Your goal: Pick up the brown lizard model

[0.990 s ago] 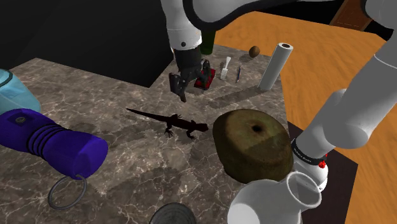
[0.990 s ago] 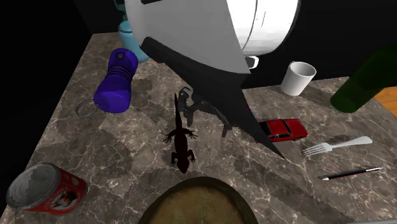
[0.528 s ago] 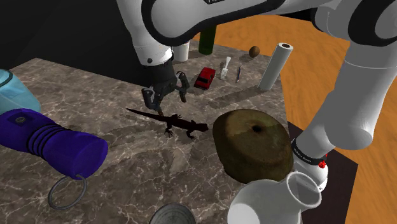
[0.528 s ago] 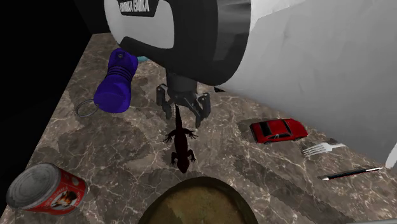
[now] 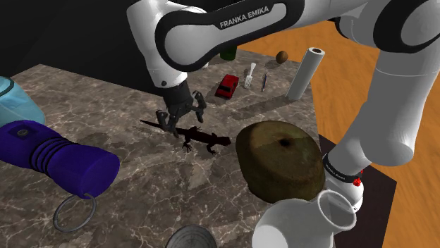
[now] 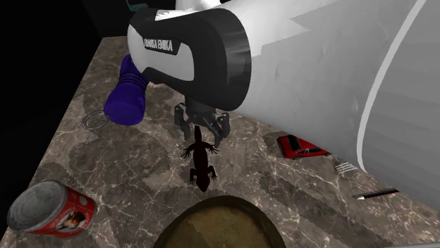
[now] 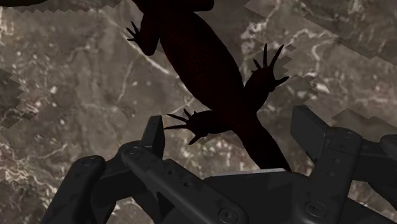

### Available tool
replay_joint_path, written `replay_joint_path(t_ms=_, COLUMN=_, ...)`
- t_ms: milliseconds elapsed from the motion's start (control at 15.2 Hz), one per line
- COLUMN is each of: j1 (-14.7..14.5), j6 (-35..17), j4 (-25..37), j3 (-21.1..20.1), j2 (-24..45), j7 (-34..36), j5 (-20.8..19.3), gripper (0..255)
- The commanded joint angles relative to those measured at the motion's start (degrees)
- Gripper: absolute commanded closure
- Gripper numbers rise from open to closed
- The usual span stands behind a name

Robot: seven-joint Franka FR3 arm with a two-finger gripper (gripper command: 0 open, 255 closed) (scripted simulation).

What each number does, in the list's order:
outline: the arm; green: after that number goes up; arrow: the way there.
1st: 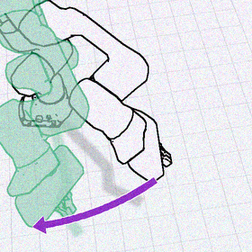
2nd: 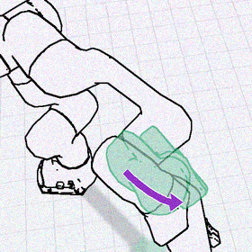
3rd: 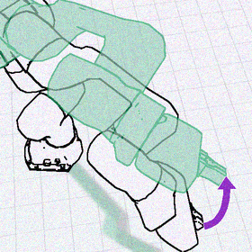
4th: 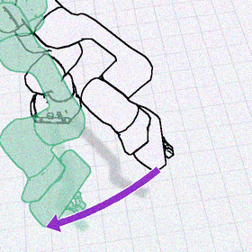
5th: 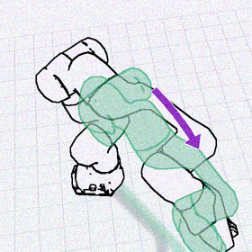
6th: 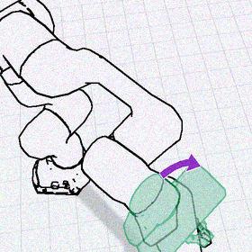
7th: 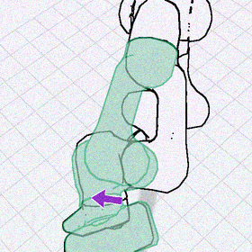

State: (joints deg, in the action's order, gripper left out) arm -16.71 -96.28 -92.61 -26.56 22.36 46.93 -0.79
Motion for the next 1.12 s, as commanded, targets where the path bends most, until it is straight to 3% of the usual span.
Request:
replay_joint_path(t_ms=0, j1=-0.09, j6=-0.64, j4=-0.47, j3=-0.01, j2=0.15, j7=0.10, j5=-0.04, gripper=0)
replay_joint_path(t_ms=66, j1=-0.17, j6=-0.61, j4=-0.23, j3=0.00, j2=0.36, j7=0.17, j5=-0.11, gripper=255)
replay_joint_path(t_ms=660, j1=-0.09, j6=-0.64, j4=-0.46, j3=-0.01, j2=0.15, j7=0.11, j5=-0.04, gripper=255)
replay_joint_path(t_ms=1056, j1=-0.06, j6=3.52, j4=2.73, j3=-0.27, j2=-0.92, j7=0.28, j5=0.42, gripper=255)
